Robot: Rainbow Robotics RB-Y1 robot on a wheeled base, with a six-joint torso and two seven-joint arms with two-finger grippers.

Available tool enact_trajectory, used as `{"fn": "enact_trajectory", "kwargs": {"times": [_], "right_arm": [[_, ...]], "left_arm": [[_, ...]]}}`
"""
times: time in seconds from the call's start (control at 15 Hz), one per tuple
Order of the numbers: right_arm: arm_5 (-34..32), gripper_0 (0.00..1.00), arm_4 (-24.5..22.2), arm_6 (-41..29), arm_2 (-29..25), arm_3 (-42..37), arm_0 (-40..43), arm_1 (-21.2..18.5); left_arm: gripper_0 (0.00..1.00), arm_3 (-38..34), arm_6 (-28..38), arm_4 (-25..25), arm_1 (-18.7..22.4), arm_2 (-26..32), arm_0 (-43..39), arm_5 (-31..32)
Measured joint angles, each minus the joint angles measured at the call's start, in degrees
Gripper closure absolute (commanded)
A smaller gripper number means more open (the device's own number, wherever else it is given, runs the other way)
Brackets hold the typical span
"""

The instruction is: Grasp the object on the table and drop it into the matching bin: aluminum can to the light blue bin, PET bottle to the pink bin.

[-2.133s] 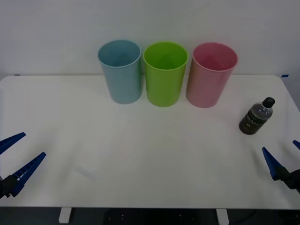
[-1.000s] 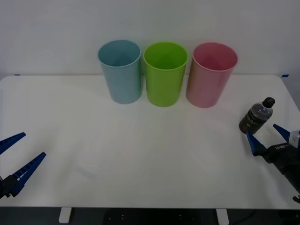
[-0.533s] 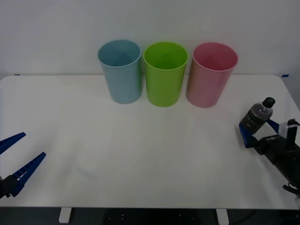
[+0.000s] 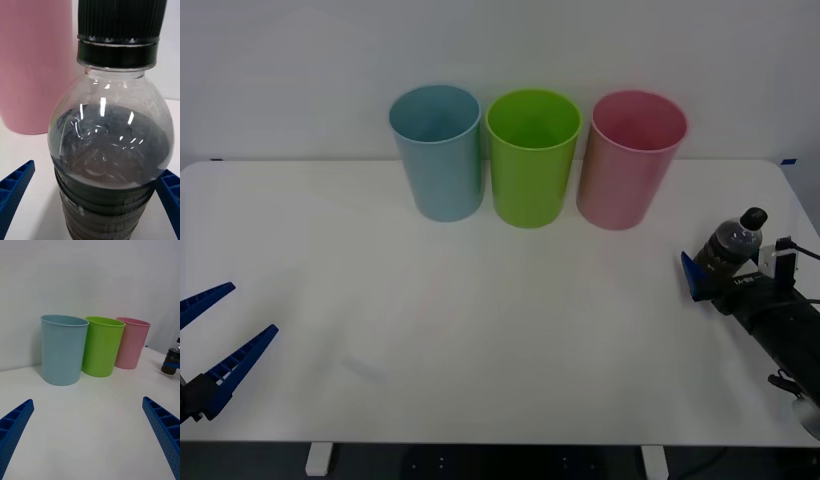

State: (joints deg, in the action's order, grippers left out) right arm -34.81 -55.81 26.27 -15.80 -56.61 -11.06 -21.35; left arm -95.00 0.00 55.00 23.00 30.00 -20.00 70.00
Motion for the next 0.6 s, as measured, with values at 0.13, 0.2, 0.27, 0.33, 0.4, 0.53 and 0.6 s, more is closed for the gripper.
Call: {"fn": "enact_trajectory", "kwargs": {"times": [0.13, 0.2, 0.27, 0.33, 0.4, 0.53, 0.6], "right_arm": [[0.1, 0.0, 0.0, 0.1, 0.1, -0.1, 0.0, 0.0], [0.1, 0.0, -0.1, 0.1, 0.1, -0.1, 0.0, 0.1], [0.1, 0.59, 0.0, 0.1, 0.2, -0.1, 0.0, 0.1], [0.1, 0.89, 0.0, 0.1, 0.2, 0.0, 0.0, 0.0], [0.1, 1.0, 0.0, 0.2, 0.2, 0.0, 0.0, 0.0], [0.7, 1.0, -0.1, 0.1, 0.7, -0.1, 0.0, 0.0], [0.8, 1.0, -0.1, 0.1, 0.8, -0.1, -0.1, 0.0]], "left_arm": [[0.0, 0.0, 0.0, 0.0, 0.0, 0.0, 0.0, 0.0], [0.0, 0.0, 0.0, 0.0, 0.0, 0.0, 0.0, 0.0], [0.0, 0.0, 0.0, 0.0, 0.0, 0.0, 0.0, 0.0], [0.0, 0.0, 0.0, 0.0, 0.0, 0.0, 0.0, 0.0], [0.0, 0.0, 0.0, 0.0, 0.0, 0.0, 0.0, 0.0], [0.0, 0.0, 0.0, 0.0, 0.0, 0.0, 0.0, 0.0], [0.0, 0.0, 0.0, 0.0, 0.0, 0.0, 0.0, 0.0]]}}
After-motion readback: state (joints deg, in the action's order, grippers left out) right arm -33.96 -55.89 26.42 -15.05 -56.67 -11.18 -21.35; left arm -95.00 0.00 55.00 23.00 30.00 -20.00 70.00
